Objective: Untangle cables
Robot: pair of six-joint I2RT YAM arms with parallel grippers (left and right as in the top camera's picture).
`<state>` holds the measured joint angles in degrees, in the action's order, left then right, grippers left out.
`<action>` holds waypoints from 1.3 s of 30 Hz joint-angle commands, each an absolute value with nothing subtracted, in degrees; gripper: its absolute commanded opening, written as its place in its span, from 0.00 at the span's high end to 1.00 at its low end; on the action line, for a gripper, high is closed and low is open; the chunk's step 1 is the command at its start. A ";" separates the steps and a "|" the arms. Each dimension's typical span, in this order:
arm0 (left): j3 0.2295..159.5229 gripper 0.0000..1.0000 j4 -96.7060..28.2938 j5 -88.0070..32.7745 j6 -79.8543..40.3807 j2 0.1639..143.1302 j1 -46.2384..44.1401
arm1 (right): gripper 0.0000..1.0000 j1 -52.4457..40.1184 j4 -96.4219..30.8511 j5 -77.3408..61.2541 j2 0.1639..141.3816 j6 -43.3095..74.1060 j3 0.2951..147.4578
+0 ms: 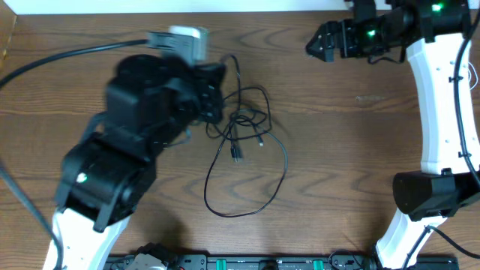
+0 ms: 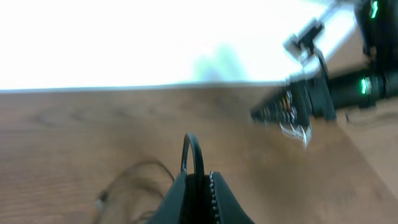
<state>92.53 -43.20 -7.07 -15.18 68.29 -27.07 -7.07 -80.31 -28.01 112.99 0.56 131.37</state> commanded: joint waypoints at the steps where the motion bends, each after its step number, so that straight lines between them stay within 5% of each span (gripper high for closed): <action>1: 92.90 0.93 -37.26 -5.96 -15.27 63.53 -21.39 | 0.01 -9.65 -79.94 -29.10 113.51 -0.60 130.43; 11: 92.88 0.93 -35.14 -6.00 -15.79 60.88 -20.27 | 0.03 -19.55 -76.29 -42.98 113.58 -28.93 125.64; 22: 92.88 0.92 -34.37 -1.80 -15.44 60.86 -20.25 | 0.02 -22.17 -67.31 -36.45 113.58 -11.75 120.27; 31: 92.92 0.93 -28.32 -0.69 -14.63 61.17 -19.81 | 0.01 -22.22 -69.06 -36.07 113.58 -10.92 120.20; 39: 106.04 0.93 -24.36 -16.86 -14.70 68.42 -16.25 | 0.01 -22.31 -66.04 -35.92 113.58 -10.94 120.20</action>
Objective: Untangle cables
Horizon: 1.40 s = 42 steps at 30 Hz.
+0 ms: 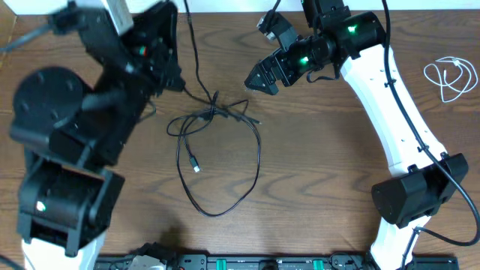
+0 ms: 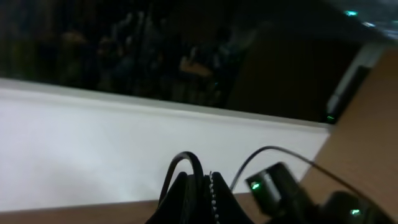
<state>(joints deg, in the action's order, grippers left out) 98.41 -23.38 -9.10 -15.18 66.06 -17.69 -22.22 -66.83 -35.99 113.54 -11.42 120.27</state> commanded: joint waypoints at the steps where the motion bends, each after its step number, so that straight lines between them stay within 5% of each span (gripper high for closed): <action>1: 110.28 0.93 -26.28 -18.92 -14.72 70.15 -15.49 | 0.01 -22.28 -65.39 -35.92 113.58 -10.94 120.20; 9: 130.21 0.93 -32.97 -23.99 -15.73 78.24 -12.43 | 0.01 -24.49 -62.57 -37.69 113.58 -10.96 120.20; 26: 130.26 0.93 -38.79 -21.39 -12.64 77.41 -12.43 | 0.07 -26.76 -65.21 -33.12 113.60 -0.60 115.87; 42: 130.26 0.93 -39.42 -20.27 -12.73 77.47 -12.45 | 0.14 -30.44 -45.63 -35.11 113.60 3.38 102.02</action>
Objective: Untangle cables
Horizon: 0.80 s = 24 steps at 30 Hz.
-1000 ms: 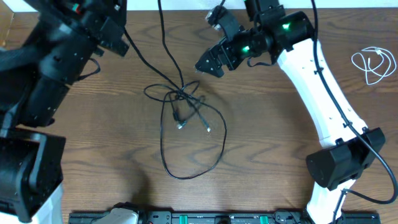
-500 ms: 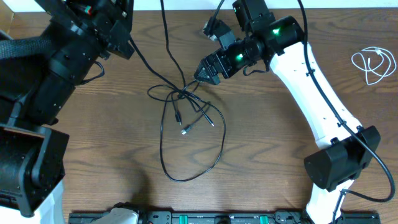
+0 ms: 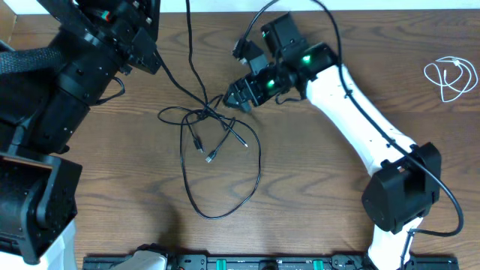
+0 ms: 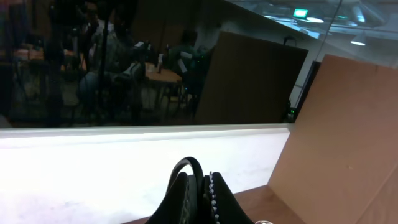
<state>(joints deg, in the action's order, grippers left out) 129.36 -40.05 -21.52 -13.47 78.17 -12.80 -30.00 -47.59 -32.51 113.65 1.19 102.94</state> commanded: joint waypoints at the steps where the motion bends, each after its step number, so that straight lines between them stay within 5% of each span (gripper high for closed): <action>1: 130.26 0.93 -39.40 -20.08 -12.73 77.47 -12.43 | 0.14 -30.48 -44.82 -35.90 113.60 3.42 101.91; 13: 130.26 0.93 -39.48 -20.08 -12.75 77.47 -12.45 | 0.14 -32.29 -43.46 -44.16 113.58 3.11 101.86; 21: 130.26 0.93 -40.07 -20.10 -12.75 77.43 -12.45 | 0.20 -38.79 -25.69 -20.36 117.38 16.10 101.36; 24: 130.26 0.93 -40.10 -20.12 -13.91 77.41 -12.45 | 0.31 -39.94 -15.66 -16.95 121.73 20.43 101.36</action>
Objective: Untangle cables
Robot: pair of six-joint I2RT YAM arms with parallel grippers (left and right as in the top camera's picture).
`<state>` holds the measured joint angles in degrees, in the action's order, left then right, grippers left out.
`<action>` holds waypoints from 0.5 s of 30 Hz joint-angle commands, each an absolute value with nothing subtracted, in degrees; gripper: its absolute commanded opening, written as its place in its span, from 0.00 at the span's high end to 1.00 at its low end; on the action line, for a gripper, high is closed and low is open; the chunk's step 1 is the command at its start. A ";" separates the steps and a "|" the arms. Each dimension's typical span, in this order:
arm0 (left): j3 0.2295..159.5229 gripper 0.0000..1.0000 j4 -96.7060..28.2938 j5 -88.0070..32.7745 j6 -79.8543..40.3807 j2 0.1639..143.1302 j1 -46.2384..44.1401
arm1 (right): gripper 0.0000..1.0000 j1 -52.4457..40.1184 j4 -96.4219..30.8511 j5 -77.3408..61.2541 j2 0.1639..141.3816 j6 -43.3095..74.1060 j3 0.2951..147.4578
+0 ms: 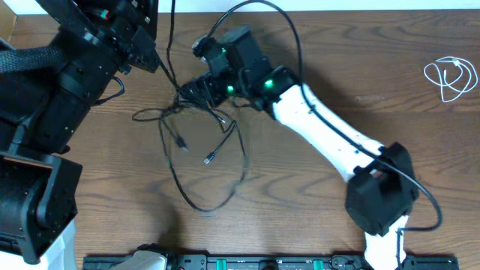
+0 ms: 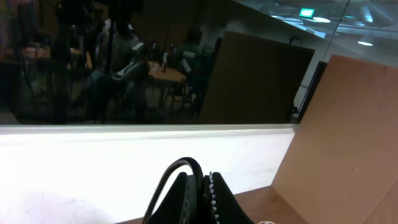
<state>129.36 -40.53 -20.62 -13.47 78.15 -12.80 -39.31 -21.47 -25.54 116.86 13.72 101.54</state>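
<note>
A knot of thin black cables (image 1: 196,112) lies on the wooden table (image 1: 337,67), with a long loop (image 1: 241,161) trailing toward the front and two loose plugs (image 1: 208,159) inside it. My left gripper (image 1: 155,66) is raised at the upper left, shut on a black cable (image 2: 186,167) that arches over its fingertips (image 2: 214,186); the same gripper (image 2: 205,179) faces away from the table. My right gripper (image 1: 187,90) reaches across into the knot's upper left and looks shut on a strand; its fingers are hard to make out.
A coiled white cable (image 1: 448,77) lies apart at the far right. The white right arm (image 1: 322,127) stretches diagonally across the middle of the table. The bulky left arm (image 1: 67,90) fills the left side. A black rail (image 1: 247,262) runs along the front edge.
My right gripper has moved left, from the right side of the knot to its upper left. The knot and its trailing loop have shifted left with it. The left gripper has stayed put.
First my left gripper was low at the tangle and shut on a cable, the right one far off at the back right. Then the left was raised at the upper left with its cable. The right gripper came closer each time and now sits in the knot.
</note>
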 commanded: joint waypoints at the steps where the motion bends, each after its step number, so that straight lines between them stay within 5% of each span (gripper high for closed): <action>1: 130.26 0.93 -40.07 -20.12 -14.09 77.41 -12.45 | 0.37 -40.14 -12.95 -16.16 123.70 22.35 101.36; 6: 130.26 0.93 -40.03 -19.99 -14.02 76.64 -12.43 | 0.73 -38.00 -16.12 -7.44 126.82 28.32 101.36; 10: 130.28 0.93 -39.99 -14.57 -14.00 75.42 -12.43 | 0.88 -33.56 -23.07 -6.15 126.76 28.08 101.36; 12: 130.26 0.93 -40.14 -12.78 -13.98 75.05 -12.43 | 0.90 -30.96 -26.17 -11.22 126.76 23.33 101.36; 15: 130.26 0.93 -41.15 -12.58 -13.98 74.87 -12.43 | 0.75 -26.39 -30.26 -33.21 125.93 9.02 101.38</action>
